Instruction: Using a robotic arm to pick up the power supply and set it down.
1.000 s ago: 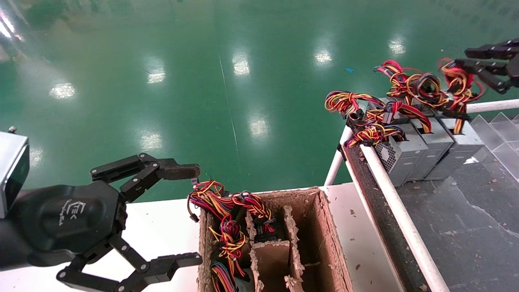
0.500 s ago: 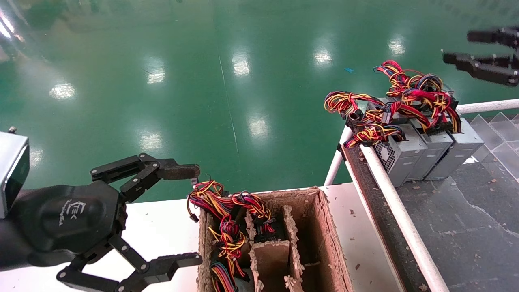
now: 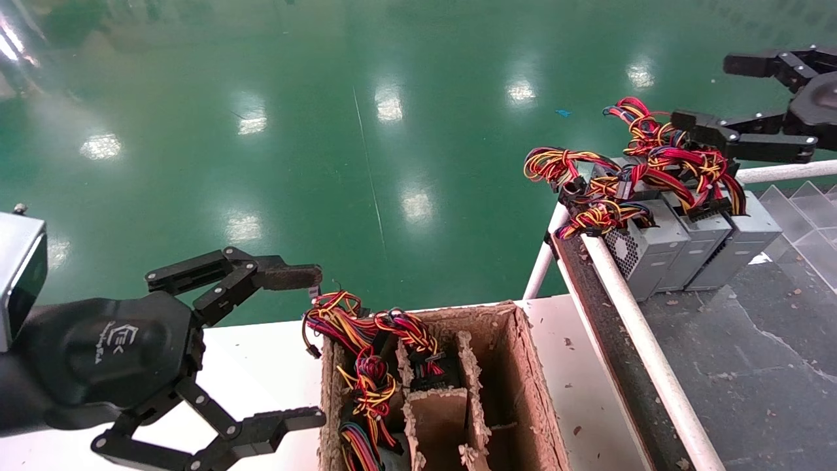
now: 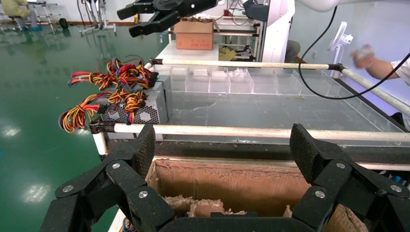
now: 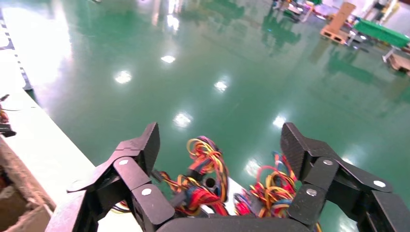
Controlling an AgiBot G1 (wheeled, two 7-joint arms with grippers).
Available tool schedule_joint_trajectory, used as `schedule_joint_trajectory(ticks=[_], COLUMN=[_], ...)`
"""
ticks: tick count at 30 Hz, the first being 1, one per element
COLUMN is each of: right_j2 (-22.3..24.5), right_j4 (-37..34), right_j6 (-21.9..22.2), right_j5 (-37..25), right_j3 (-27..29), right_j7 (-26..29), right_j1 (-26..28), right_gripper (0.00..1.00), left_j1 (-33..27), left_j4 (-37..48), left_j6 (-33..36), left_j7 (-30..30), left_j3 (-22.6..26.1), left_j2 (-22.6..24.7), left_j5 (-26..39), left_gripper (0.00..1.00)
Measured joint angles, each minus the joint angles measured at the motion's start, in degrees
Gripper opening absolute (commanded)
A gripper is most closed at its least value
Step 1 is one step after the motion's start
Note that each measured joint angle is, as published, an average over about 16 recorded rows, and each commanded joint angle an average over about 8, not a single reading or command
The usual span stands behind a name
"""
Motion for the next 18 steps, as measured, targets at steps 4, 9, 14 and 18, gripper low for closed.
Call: schedule_joint_trajectory(ticks=[4, 9, 14, 18], right_j2=[0.34, 0.76, 1.18, 1.52], right_j4=[3.58, 8.06, 12.53, 16.13], right_j6=[-0.64, -1.45, -2.25, -2.89], right_j5=[2.60, 5.85, 9.09, 11.70], right_j3=[0.26, 0.59, 0.91, 1.17], right_j7=[1.14, 2.57, 3.99, 5.14], right_j1=[-2.99, -6.73, -10.47, -13.47], right_gripper=[1.00, 1.00, 1.00, 1.00], left_j1=[0.00, -0.01, -0.01, -0.01], left_j4=[0.00, 0.00, 0.00, 0.00], left_j6=[0.00, 0.00, -0.01, -0.01], left_j7=[0.00, 0.01, 0.01, 0.02], left_j3=[0.01, 0.02, 0.03, 0.03], left_j2=[0.00, -0.01, -0.01, -0.01], left_j5=[0.00, -0.01, -0.02, -0.02], left_gripper=[1.00, 1.00, 1.00, 1.00])
